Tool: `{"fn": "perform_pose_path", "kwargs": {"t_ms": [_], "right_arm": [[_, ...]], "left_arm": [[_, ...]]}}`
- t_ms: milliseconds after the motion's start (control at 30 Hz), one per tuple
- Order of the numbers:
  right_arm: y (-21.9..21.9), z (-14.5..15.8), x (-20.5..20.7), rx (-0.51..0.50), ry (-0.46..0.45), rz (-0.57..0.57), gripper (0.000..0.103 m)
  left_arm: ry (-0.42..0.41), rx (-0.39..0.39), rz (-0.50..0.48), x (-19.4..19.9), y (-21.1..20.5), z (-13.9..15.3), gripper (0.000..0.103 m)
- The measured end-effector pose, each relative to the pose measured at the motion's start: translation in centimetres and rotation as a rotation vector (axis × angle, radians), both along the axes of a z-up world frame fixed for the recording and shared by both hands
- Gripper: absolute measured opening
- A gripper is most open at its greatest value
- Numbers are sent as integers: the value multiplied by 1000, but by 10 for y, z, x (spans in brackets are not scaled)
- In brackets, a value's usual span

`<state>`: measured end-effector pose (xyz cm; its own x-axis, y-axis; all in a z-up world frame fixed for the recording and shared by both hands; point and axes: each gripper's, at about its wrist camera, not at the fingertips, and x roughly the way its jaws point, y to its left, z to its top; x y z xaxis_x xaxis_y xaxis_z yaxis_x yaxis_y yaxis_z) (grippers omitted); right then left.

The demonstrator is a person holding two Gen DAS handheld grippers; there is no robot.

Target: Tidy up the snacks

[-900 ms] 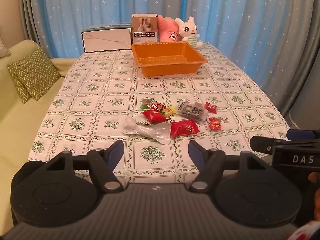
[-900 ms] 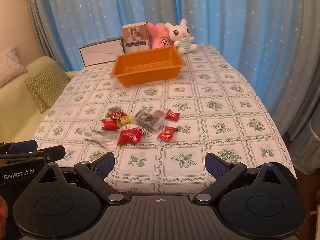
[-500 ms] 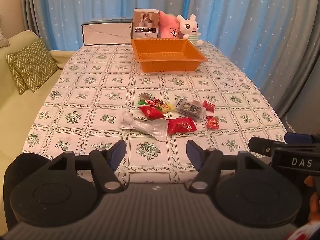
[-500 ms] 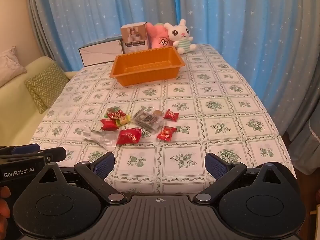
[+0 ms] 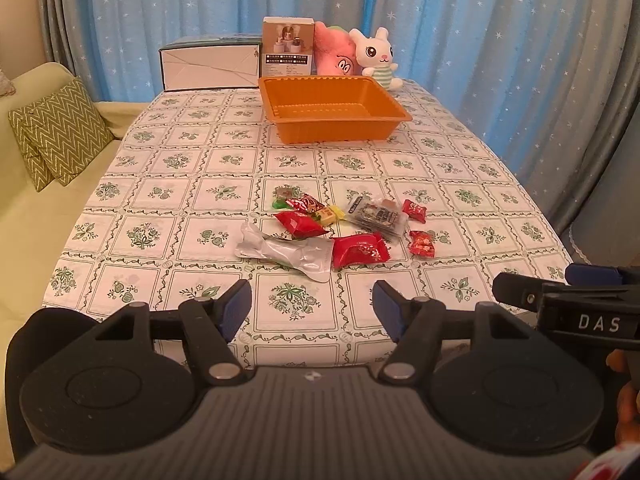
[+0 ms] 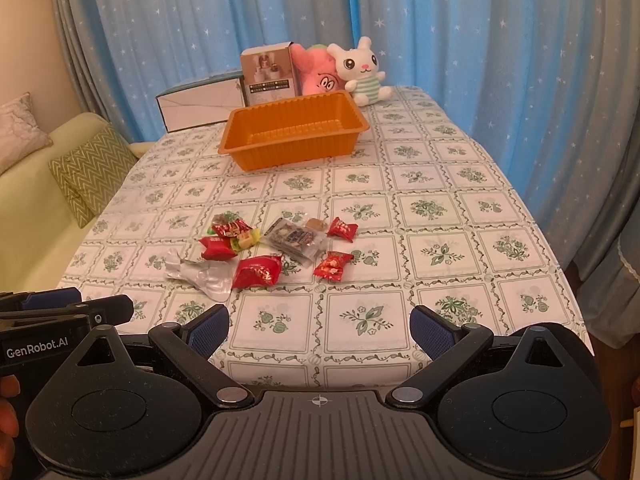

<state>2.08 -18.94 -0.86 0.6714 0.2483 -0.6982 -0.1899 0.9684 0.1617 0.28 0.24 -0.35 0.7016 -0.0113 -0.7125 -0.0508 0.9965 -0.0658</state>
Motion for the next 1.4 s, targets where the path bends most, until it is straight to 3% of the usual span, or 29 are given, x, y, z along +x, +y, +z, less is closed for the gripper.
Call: {"fn": "perform_pose_path", "kwargs": {"t_ms": [1400], "right_arm": [[0, 0, 1, -5, 1, -2, 97]], "left_arm": [[-2, -16, -6, -1, -2, 0, 65]]}}
